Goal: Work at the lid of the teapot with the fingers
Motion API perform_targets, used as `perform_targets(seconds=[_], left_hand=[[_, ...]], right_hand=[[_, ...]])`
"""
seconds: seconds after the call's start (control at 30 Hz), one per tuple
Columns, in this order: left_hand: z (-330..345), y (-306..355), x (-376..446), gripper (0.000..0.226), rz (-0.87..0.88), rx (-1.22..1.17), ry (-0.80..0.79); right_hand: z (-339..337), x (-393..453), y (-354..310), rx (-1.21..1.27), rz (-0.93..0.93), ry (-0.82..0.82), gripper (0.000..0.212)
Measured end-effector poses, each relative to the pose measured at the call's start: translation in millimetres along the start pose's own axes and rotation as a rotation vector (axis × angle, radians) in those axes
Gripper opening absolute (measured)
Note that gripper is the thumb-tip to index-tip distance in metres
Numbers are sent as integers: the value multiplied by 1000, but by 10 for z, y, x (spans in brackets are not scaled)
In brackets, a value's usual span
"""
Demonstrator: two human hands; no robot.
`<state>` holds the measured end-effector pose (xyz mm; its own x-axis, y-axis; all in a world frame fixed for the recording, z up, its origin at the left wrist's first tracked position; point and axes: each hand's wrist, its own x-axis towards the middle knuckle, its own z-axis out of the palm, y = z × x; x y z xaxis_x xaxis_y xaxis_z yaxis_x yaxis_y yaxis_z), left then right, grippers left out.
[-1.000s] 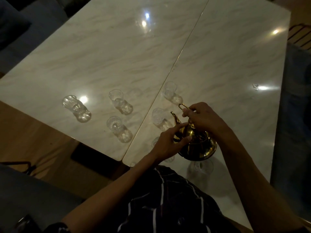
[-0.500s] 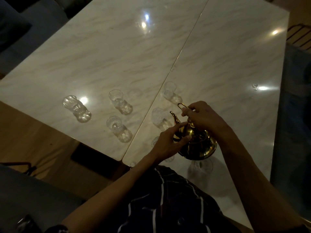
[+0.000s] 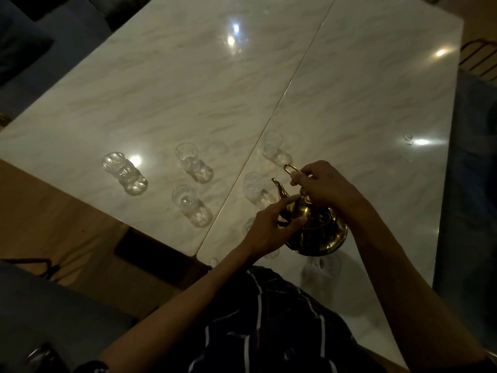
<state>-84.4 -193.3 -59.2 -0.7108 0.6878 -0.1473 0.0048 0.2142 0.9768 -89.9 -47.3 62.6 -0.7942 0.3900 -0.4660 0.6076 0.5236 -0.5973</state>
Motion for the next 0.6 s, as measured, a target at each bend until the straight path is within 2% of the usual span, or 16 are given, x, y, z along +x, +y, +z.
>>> perform_targets(seconds=[0.6], left_hand=[[10, 41, -10, 53, 8, 3, 3]], right_hand=[[-37, -54, -35, -13, -9, 8, 28]])
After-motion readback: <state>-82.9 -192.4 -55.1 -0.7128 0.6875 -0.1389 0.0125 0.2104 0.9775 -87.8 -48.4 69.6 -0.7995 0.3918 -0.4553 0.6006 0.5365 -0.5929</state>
